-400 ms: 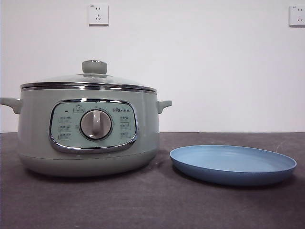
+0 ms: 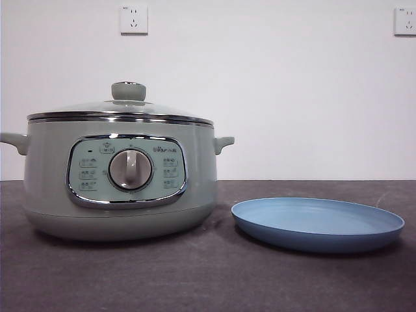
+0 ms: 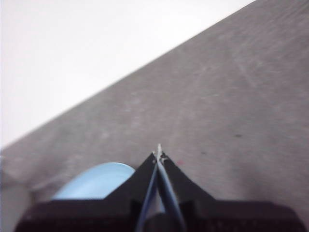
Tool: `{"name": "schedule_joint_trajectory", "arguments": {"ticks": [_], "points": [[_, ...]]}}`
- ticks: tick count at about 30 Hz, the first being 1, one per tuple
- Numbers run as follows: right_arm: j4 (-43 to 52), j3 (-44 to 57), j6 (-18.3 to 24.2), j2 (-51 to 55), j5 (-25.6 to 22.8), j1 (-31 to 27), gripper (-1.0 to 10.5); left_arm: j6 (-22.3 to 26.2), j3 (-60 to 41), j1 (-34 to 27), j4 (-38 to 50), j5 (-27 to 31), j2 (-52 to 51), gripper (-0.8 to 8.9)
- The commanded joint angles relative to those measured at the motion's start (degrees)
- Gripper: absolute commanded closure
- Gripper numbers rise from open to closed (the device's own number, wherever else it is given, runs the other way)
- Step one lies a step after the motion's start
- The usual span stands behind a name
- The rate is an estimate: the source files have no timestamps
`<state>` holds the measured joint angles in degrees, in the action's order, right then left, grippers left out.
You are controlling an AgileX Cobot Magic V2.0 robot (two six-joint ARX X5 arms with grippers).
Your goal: Take the potato out from the steamer,put the potato on the plate,close the lid
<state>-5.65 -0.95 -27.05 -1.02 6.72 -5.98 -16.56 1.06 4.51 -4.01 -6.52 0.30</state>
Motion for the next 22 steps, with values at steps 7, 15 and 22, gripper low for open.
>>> {"name": "schedule_joint_trajectory", "arguments": {"ticks": [7, 15, 22], "points": [[4.0, -14.0, -2.9, -5.0, 0.8, 0.1, 9.6, 1.8, 15.1, -0.1, -2.2, 3.1, 4.2, 8.19], [3.2, -38.1, 10.0, -22.3, 8.6, 0.1, 9.6, 11.7, 37.9, -0.1, -3.7, 3.1, 21.2, 8.19], [-1.2, -58.7, 15.1, -39.3, 22.2, 0.2, 9.5, 14.3, 60.0, -0.1, -15.4, -3.7, 37.8, 8.19]]}}
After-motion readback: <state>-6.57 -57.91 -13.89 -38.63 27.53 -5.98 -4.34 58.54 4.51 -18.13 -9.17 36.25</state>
